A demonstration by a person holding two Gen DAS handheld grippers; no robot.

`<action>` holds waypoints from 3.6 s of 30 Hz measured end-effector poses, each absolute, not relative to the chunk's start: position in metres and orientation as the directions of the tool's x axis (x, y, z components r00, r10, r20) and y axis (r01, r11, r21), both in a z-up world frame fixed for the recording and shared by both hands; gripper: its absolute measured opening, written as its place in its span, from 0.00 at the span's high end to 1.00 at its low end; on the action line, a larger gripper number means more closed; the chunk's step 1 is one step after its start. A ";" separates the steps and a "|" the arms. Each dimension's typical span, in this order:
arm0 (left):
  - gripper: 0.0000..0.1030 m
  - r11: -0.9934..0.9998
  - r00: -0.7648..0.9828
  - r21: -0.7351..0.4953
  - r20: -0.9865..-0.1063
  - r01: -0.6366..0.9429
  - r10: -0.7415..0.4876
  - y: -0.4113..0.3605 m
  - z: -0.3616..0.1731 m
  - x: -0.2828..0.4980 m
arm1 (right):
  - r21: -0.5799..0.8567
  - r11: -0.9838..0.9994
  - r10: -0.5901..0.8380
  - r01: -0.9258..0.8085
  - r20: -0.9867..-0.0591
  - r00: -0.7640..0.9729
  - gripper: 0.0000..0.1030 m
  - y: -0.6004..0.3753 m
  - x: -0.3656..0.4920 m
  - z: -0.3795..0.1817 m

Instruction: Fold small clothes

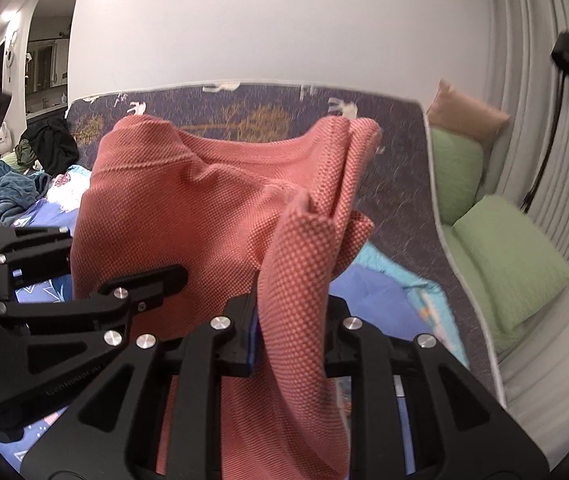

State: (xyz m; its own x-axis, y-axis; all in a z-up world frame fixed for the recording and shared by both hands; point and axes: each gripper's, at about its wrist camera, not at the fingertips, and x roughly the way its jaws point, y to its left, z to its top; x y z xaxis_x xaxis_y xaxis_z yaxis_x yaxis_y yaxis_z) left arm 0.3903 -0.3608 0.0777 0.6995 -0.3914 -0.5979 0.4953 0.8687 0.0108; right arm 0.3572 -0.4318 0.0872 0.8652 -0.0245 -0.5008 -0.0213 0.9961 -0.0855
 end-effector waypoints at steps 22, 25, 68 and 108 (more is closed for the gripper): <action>0.35 0.873 0.722 0.219 -0.665 0.435 -0.192 -0.357 -0.027 0.376 | -0.133 0.980 -0.198 0.146 -0.688 0.698 0.78 -0.428 0.340 -0.054; 0.29 0.890 0.719 0.160 -0.657 0.427 -0.226 -0.342 -0.019 0.365 | -0.064 0.977 -0.189 0.202 -0.692 0.697 0.55 -0.433 0.324 -0.041; 0.01 0.901 0.836 0.090 -0.421 0.424 -0.351 -0.186 0.061 0.031 | 0.086 0.965 -0.186 0.249 -0.450 0.874 0.08 -0.322 -0.016 0.056; 0.01 0.905 0.824 0.095 -0.461 0.414 -0.329 -0.189 0.049 0.039 | 0.068 0.962 -0.199 0.266 -0.494 0.846 0.08 -0.315 -0.007 0.041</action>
State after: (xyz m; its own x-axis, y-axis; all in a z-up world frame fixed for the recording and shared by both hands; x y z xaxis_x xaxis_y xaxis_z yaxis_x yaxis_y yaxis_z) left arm 0.0387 -0.1893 0.0488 0.8242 -0.3288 -0.4610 0.4141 0.9053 0.0947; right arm -0.0072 -0.3155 0.0413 0.8461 -0.1991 -0.4944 0.2660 0.9616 0.0680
